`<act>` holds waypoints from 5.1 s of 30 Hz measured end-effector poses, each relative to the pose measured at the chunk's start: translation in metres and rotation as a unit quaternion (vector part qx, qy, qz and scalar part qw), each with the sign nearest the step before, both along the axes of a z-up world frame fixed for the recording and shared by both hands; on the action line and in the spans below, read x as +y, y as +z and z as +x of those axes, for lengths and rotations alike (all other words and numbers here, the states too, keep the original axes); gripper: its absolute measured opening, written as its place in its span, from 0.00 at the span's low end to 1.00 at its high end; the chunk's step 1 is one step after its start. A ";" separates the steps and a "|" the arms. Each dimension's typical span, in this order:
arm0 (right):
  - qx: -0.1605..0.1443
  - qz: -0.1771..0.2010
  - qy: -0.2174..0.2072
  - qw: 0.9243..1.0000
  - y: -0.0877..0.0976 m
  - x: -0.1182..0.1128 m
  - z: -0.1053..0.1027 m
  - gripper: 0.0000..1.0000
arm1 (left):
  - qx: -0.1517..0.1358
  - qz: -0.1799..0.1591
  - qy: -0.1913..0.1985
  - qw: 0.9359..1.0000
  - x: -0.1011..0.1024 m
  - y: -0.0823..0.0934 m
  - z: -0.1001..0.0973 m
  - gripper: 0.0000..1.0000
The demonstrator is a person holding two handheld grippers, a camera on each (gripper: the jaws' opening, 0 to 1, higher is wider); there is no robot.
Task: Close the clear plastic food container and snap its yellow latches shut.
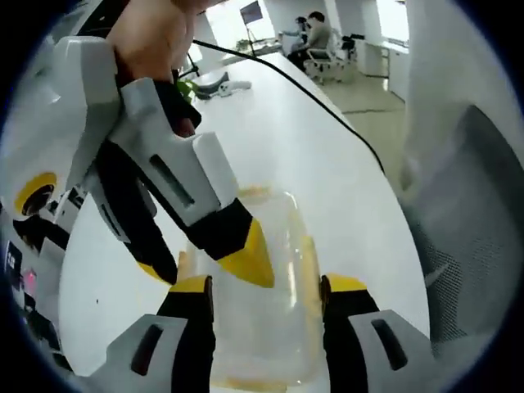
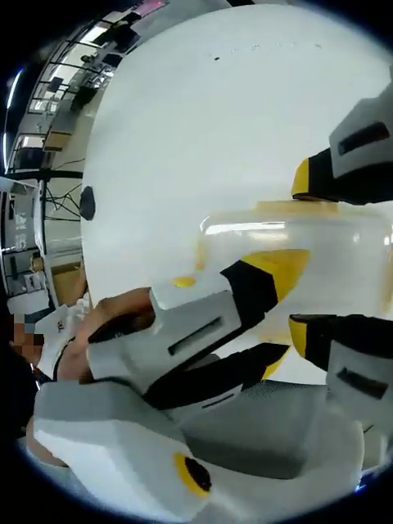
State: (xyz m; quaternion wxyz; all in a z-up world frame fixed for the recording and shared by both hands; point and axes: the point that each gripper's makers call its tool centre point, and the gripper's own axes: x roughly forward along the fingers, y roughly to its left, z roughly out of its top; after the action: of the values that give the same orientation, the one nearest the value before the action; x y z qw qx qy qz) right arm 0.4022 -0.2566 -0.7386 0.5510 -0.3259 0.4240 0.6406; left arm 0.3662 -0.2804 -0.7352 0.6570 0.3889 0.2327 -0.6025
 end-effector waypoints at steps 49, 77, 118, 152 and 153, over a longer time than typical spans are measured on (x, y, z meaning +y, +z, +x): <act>0.027 0.020 -0.018 0.999 0.001 -0.001 -0.001 0.57 | -0.020 -0.004 0.006 1.000 0.000 0.000 0.008 0.49; -0.067 0.085 -0.042 0.993 0.021 -0.020 -0.019 0.72 | 0.084 -0.012 0.061 0.994 0.042 0.017 0.015 0.68; -0.094 0.010 -0.030 0.995 -0.023 -0.050 -0.023 0.79 | 0.071 0.076 0.039 0.994 0.064 -0.025 0.024 0.77; -0.097 0.015 -0.008 0.995 -0.024 0.100 -0.035 0.79 | 0.070 0.103 0.060 0.990 0.216 -0.027 0.008 0.77; -0.097 0.014 -0.007 0.995 -0.024 0.102 -0.035 0.79 | 0.069 0.103 0.060 0.990 0.218 -0.026 0.008 0.77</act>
State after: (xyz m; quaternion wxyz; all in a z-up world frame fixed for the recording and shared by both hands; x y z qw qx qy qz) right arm 0.3671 -0.1542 -0.7628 0.5987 -0.3754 0.3619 0.6081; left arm 0.3744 -0.0622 -0.7616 0.6308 0.3969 0.3616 -0.5602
